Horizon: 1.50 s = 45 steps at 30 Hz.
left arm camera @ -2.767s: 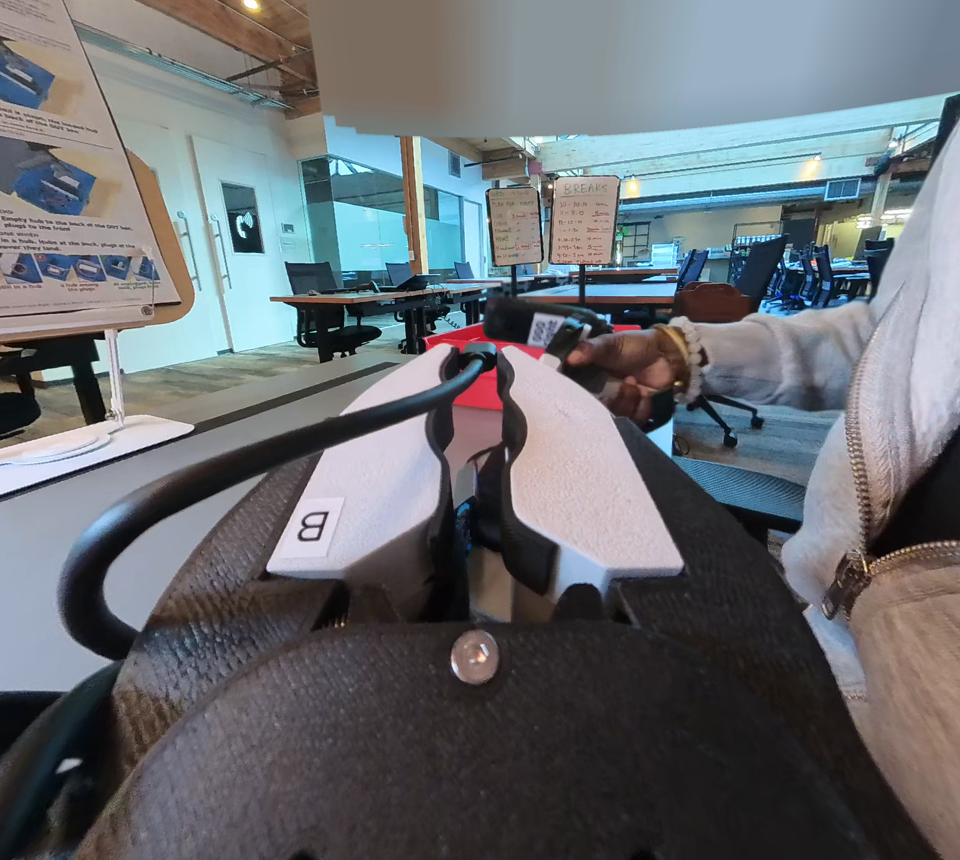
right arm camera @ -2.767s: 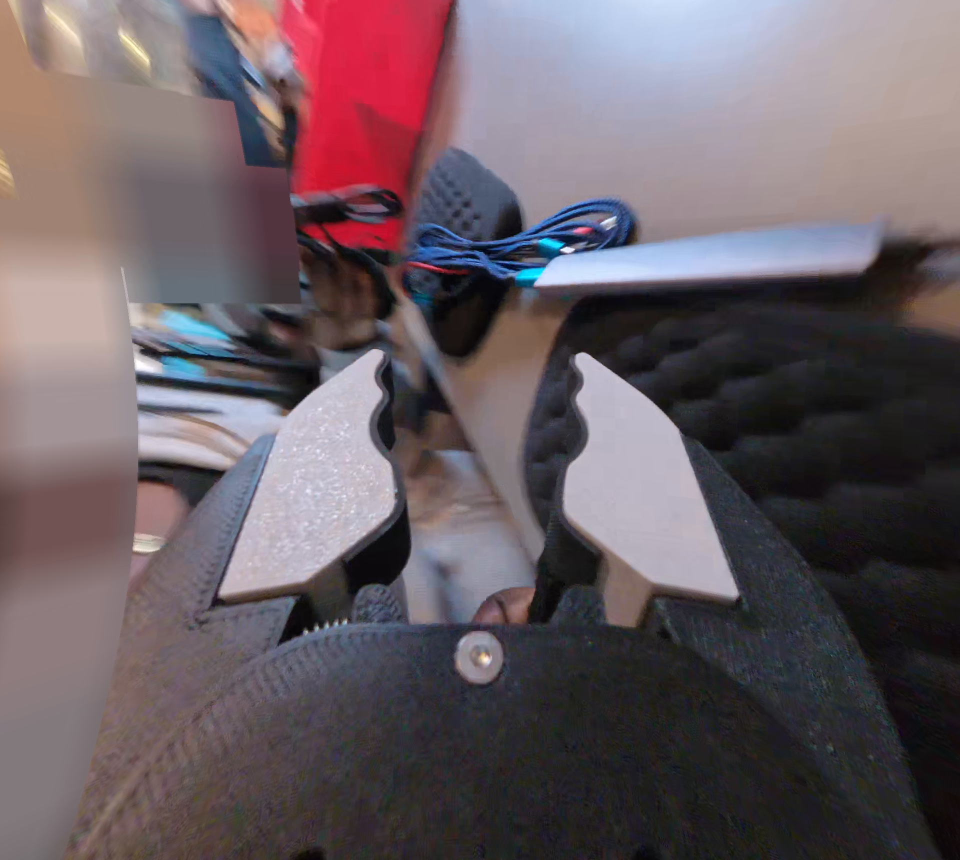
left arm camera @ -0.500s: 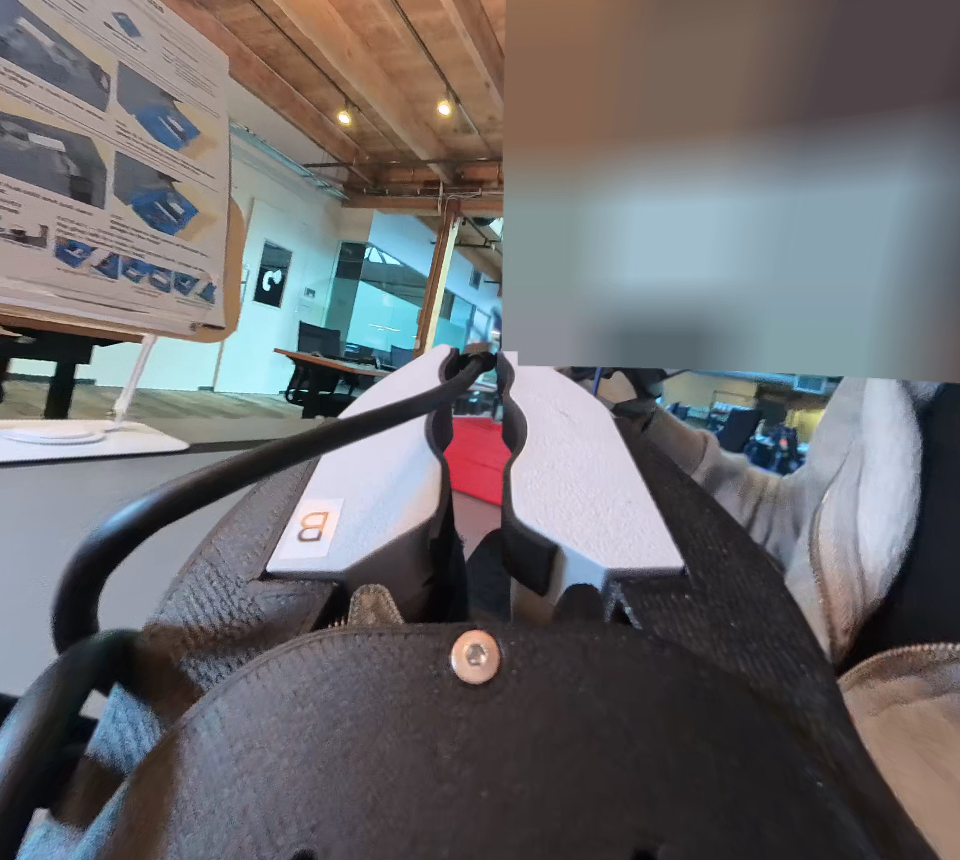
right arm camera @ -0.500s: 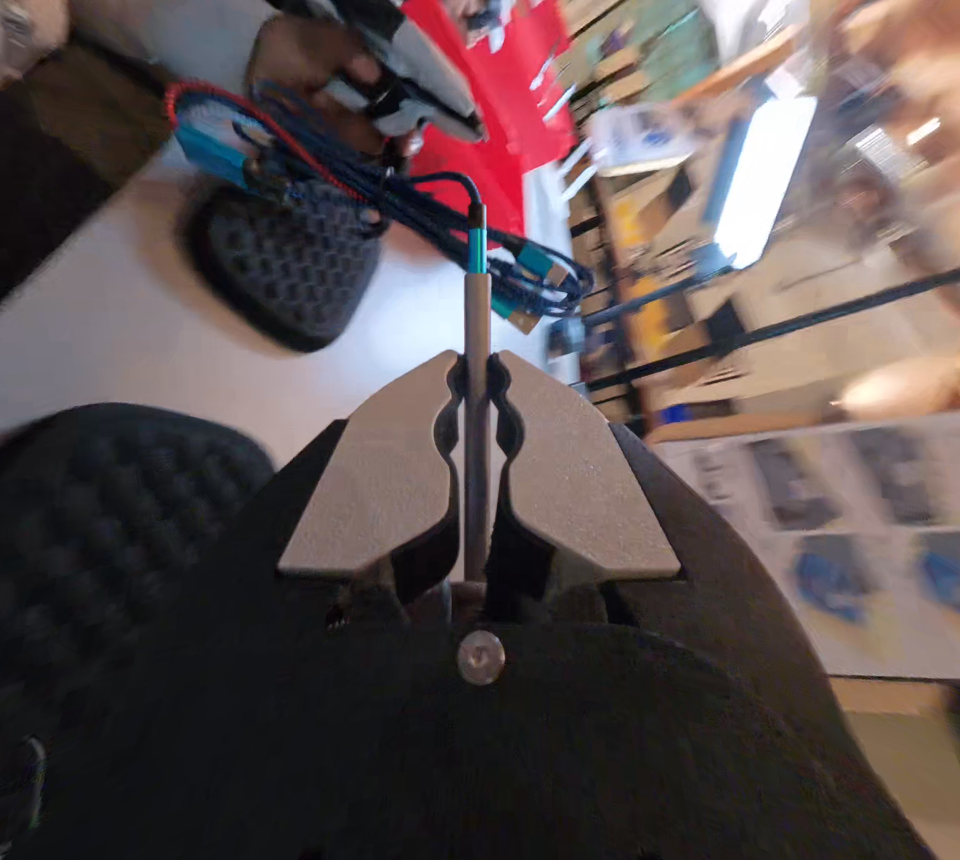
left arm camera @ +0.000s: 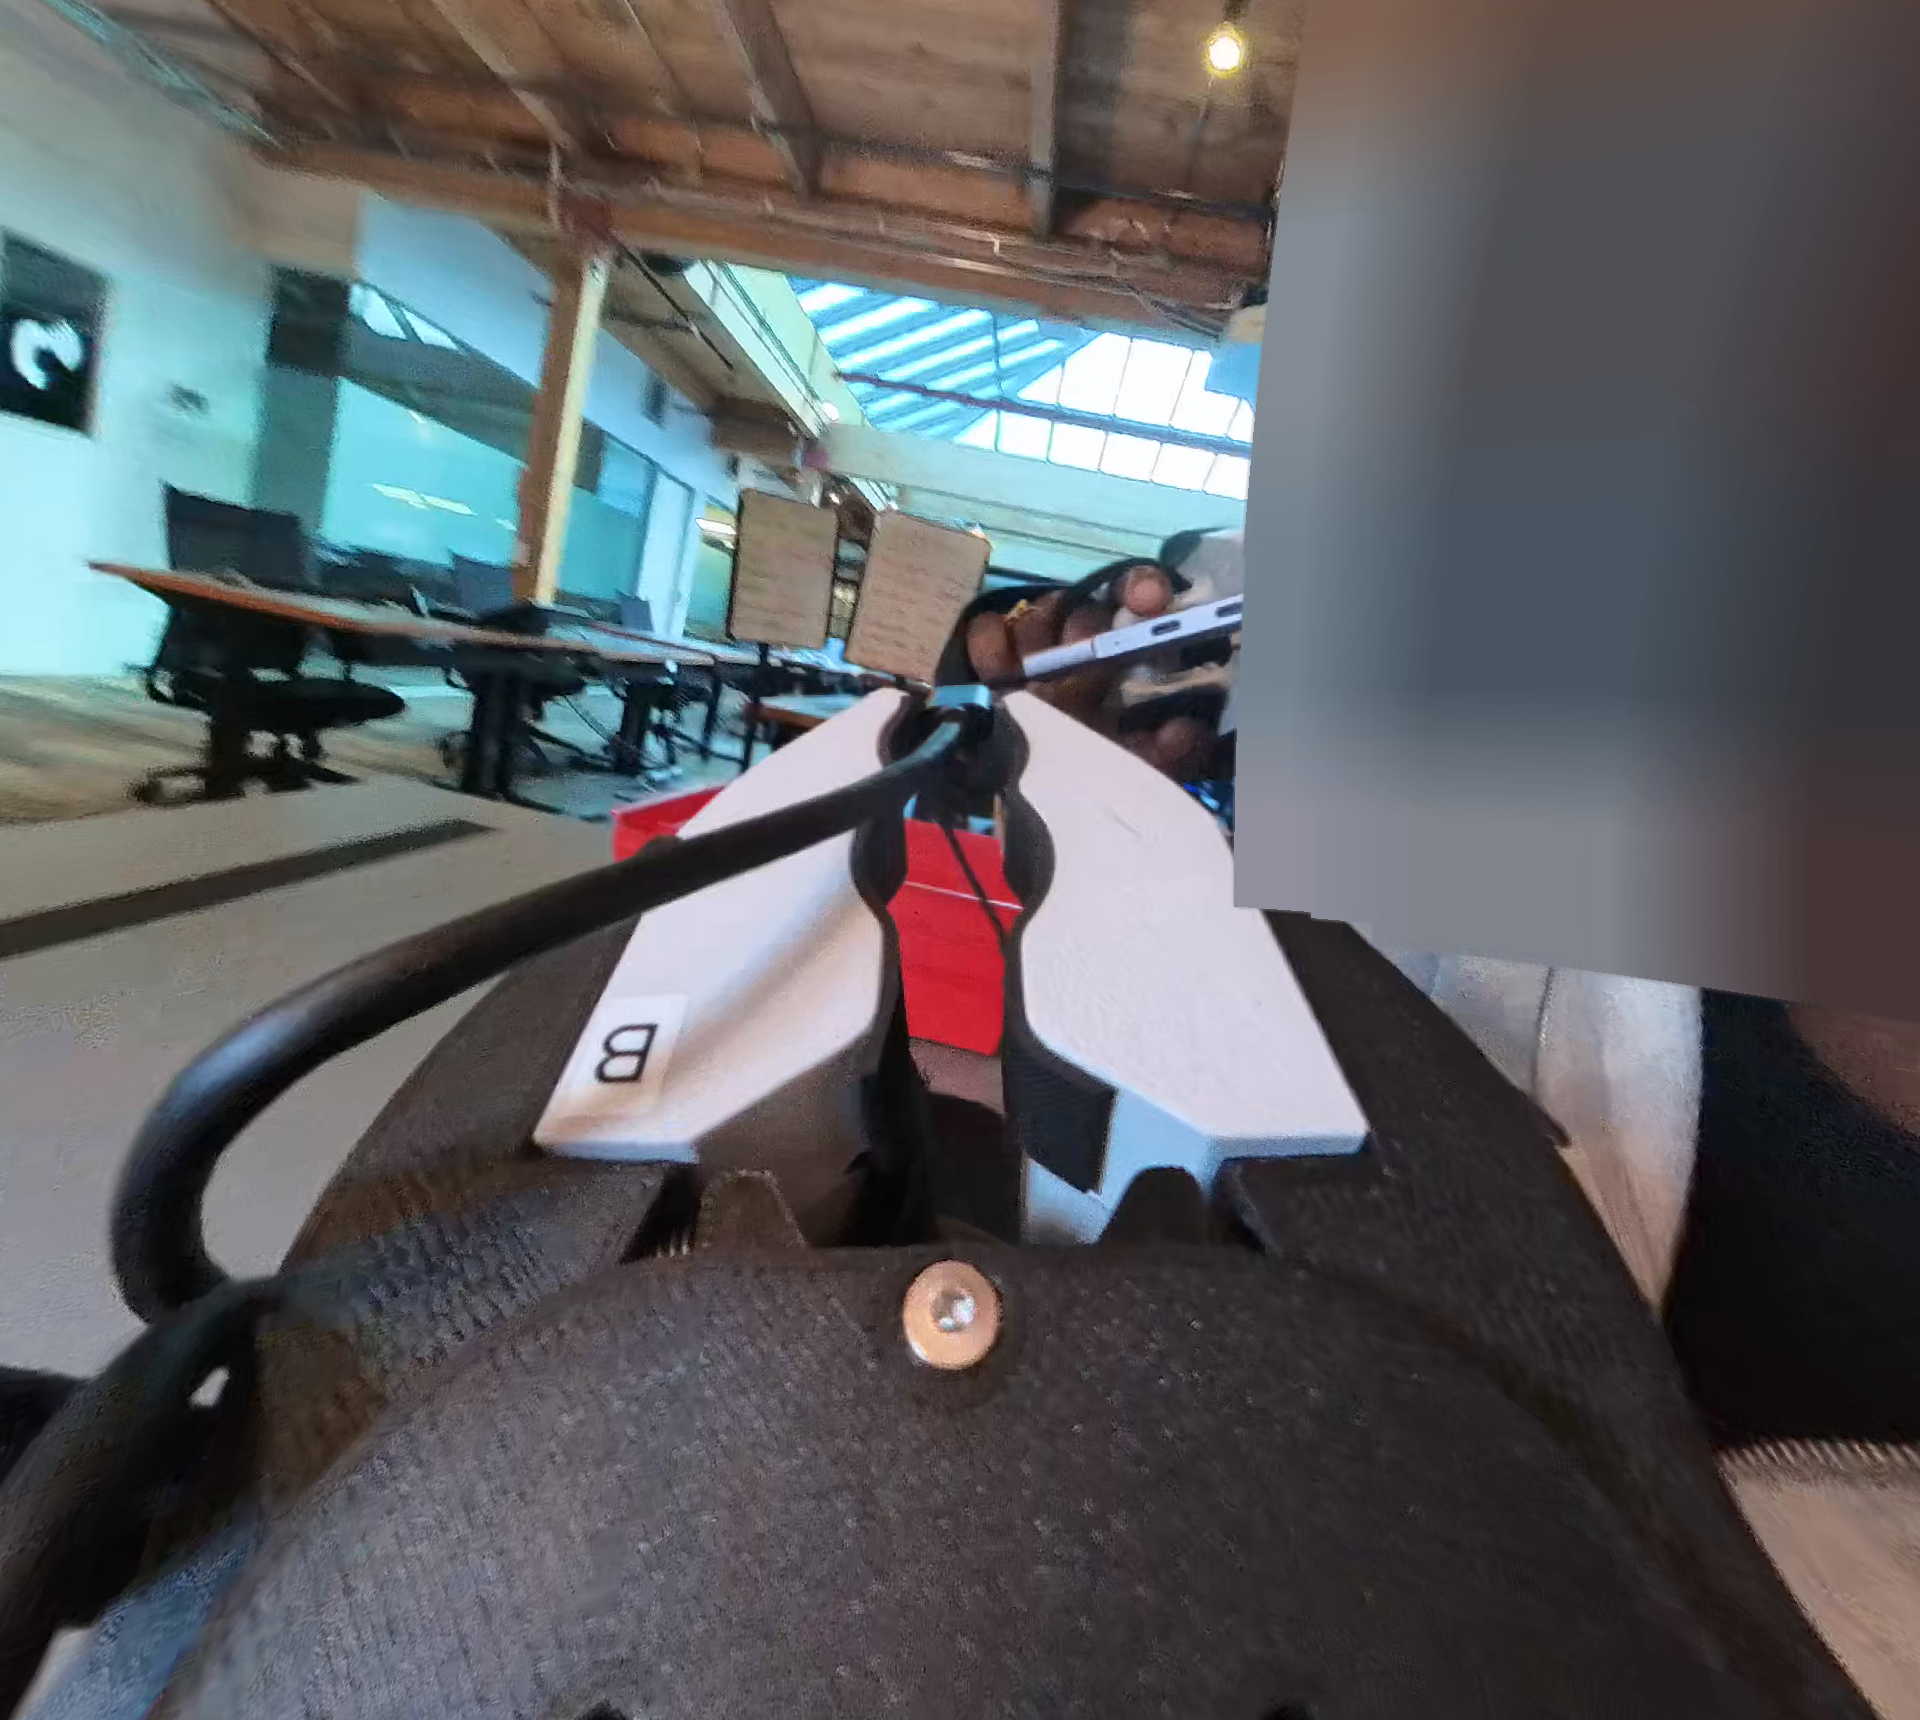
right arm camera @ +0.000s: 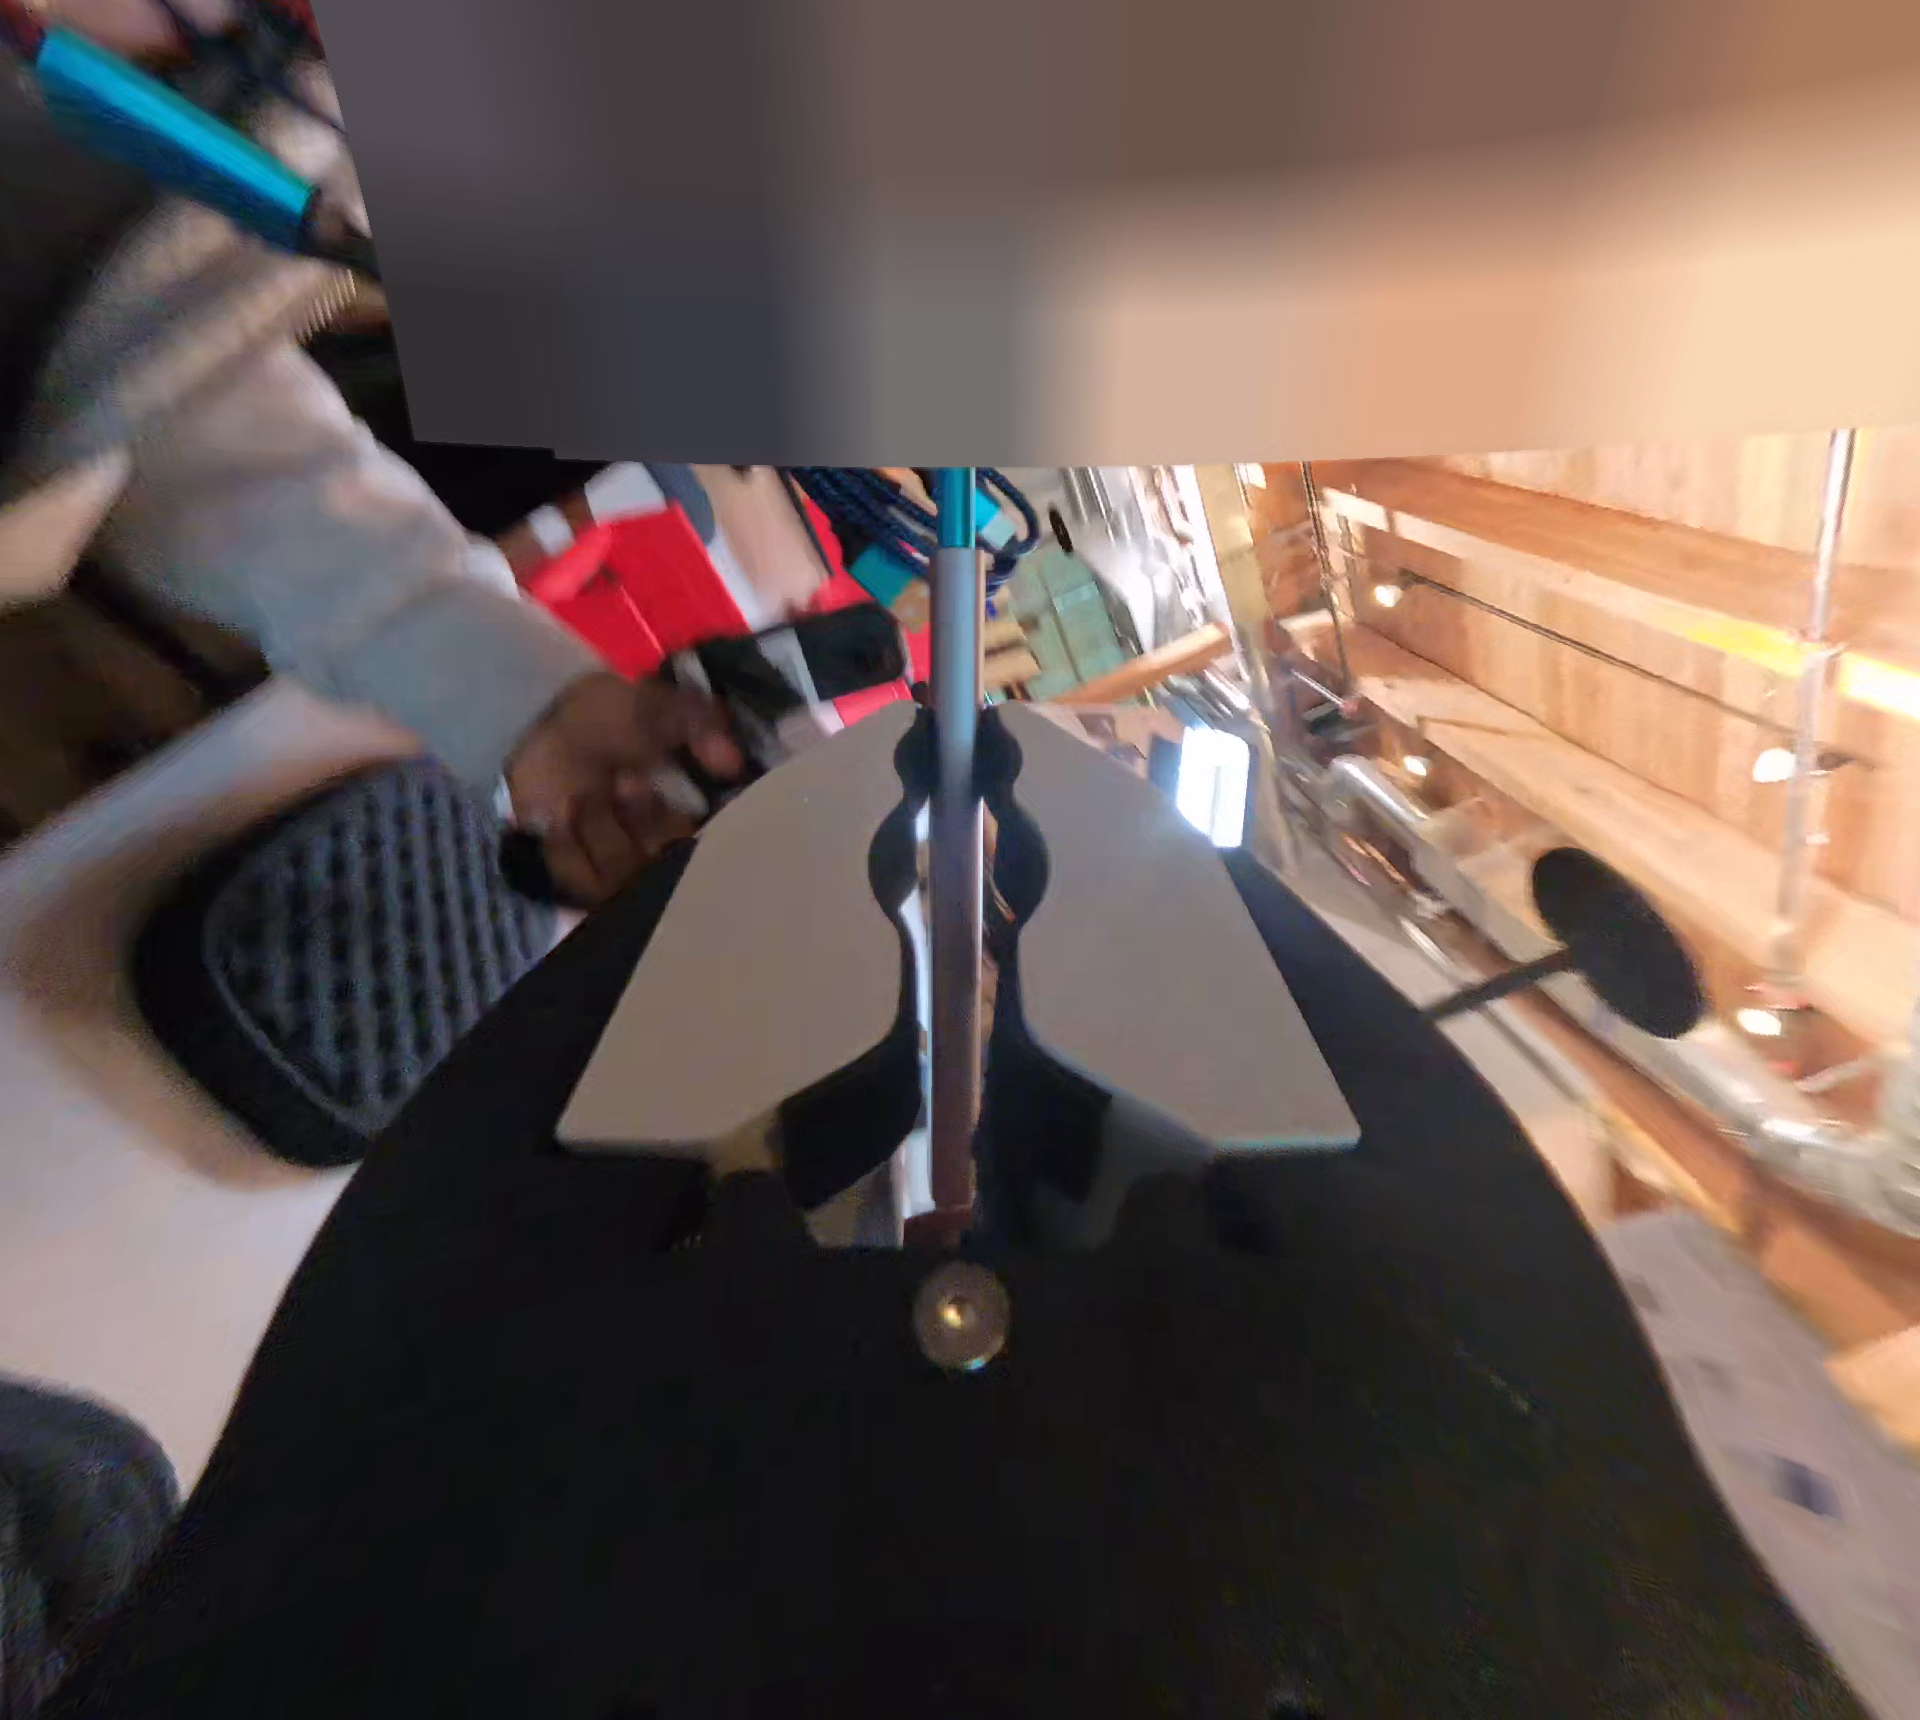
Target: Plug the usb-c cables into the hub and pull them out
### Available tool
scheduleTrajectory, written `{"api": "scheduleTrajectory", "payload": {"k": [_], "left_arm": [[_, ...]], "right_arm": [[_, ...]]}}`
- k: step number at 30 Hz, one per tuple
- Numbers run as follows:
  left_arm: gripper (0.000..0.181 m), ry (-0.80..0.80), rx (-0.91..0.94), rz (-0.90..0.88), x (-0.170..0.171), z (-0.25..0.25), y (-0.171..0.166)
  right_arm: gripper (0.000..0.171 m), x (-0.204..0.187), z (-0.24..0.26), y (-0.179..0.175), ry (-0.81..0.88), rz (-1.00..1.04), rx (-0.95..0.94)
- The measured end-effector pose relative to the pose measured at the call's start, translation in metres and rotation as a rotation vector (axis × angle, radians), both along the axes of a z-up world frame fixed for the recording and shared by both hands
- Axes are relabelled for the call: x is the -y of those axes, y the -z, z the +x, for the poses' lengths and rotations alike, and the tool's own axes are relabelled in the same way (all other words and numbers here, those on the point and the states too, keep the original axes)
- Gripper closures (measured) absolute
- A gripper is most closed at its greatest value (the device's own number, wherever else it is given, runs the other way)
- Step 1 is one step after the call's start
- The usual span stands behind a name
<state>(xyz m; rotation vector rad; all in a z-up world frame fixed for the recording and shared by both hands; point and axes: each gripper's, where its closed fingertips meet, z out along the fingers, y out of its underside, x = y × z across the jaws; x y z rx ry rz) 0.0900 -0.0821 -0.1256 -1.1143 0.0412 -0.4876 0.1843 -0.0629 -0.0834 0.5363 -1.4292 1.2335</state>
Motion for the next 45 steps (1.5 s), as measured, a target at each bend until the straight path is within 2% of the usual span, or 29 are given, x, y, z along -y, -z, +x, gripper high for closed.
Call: {"api": "scheduleTrajectory", "payload": {"k": [1, 5, 11, 15, 20, 27, 33, 45], "left_arm": [[0.167, 0.032, 0.013, -0.013, -0.012, 0.007, -0.001], [0.168, 0.155, 0.051, -0.040, -0.044, 0.045, -0.019], [0.168, 0.138, 0.133, -0.110, -0.059, 0.073, -0.033], [0.168, 0.142, 0.140, -0.144, -0.061, 0.085, -0.035], [0.168, 0.123, 0.083, -0.096, -0.050, 0.090, -0.037], [0.167, 0.185, 0.060, -0.116, -0.037, 0.096, -0.039], [0.168, 0.270, 0.123, -0.097, -0.036, 0.103, -0.043], [0.168, 0.285, 0.144, -0.112, -0.038, 0.105, -0.039]], "right_arm": [[0.162, 0.000, 0.003, -0.002, -0.070, -0.058, 0.044], [0.163, -0.009, 0.011, -0.011, -0.325, -0.257, 0.175], [0.163, -0.030, 0.020, -0.014, -0.534, -0.334, 0.245], [0.163, -0.020, 0.016, -0.009, -0.436, -0.234, 0.202], [0.163, -0.004, 0.015, -0.002, -0.265, -0.072, 0.115], [0.163, -0.003, 0.023, -0.010, -0.156, 0.044, 0.009], [0.163, -0.003, 0.023, -0.007, -0.140, 0.077, 0.026], [0.162, -0.005, 0.024, -0.004, -0.140, 0.055, 0.042]]}}
